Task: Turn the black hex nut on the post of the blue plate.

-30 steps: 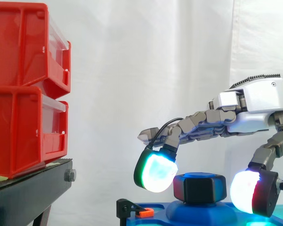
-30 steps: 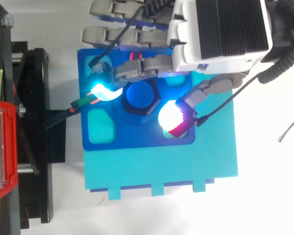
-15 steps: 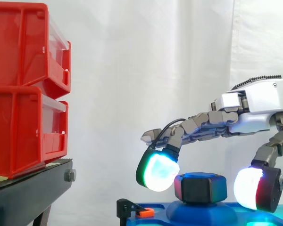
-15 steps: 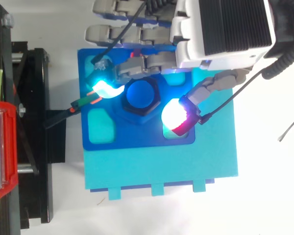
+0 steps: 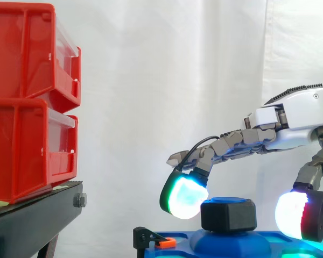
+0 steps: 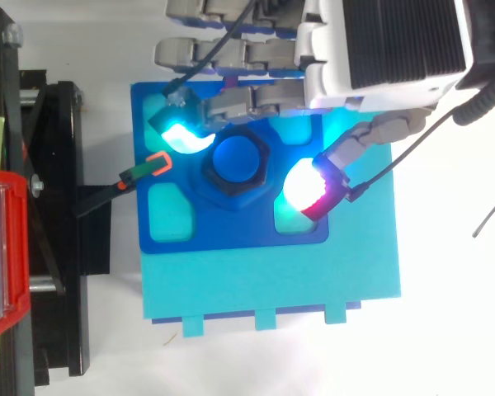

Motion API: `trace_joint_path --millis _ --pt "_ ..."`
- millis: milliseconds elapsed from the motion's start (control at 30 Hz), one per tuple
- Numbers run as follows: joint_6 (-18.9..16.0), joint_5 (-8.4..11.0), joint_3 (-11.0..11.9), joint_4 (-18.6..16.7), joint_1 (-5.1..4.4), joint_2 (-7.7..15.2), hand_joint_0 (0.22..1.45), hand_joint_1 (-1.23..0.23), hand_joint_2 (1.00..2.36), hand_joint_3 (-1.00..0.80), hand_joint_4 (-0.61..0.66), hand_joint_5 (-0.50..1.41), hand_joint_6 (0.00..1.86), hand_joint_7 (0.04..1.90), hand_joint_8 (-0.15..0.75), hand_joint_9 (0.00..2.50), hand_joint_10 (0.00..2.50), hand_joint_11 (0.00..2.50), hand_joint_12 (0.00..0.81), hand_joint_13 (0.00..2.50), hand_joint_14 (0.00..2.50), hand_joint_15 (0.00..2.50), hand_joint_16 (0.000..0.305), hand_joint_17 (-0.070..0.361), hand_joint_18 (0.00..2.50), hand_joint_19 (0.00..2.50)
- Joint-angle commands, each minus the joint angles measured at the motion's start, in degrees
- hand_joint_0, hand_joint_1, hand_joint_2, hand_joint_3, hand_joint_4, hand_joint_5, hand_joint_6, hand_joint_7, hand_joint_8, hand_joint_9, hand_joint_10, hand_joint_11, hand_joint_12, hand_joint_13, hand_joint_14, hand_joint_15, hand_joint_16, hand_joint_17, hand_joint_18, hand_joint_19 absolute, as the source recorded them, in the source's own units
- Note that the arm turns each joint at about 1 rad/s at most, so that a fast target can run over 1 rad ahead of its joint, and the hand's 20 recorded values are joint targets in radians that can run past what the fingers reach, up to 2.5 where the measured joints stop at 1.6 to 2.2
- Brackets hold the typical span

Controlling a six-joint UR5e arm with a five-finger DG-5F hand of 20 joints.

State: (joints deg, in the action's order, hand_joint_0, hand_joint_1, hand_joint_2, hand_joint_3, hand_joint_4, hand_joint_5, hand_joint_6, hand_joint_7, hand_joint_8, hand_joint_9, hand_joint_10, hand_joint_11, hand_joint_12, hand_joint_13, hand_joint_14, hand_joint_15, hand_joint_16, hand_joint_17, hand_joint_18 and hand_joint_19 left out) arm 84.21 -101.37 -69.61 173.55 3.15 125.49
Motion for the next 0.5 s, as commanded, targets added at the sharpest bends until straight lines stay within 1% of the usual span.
trace_joint_path --millis 0,133,467 --pt "0.69 -0.23 0.79 1.27 0.19 0.02 0.34 -0.66 1.0 -0.5 0.06 -0.3 0.5 0.67 0.174 0.0 0.0 0.0 0.377 0.0 0.0 0.0 0.06 0.135 0.0 0.02" --pt "1.75 -0.49 1.49 3.47 0.28 -0.51 0.35 -0.66 1.0 -0.5 0.06 -0.3 0.5 0.67 0.173 0.0 0.0 0.0 0.376 0.0 0.0 0.0 0.06 0.135 0.0 0.02" --pt "3.15 -0.41 1.49 4.87 0.45 -1.38 0.35 -0.65 1.0 -0.5 0.06 -0.3 0.5 0.67 0.171 0.0 0.0 0.0 0.375 0.0 0.0 0.0 0.06 0.134 0.0 0.03"
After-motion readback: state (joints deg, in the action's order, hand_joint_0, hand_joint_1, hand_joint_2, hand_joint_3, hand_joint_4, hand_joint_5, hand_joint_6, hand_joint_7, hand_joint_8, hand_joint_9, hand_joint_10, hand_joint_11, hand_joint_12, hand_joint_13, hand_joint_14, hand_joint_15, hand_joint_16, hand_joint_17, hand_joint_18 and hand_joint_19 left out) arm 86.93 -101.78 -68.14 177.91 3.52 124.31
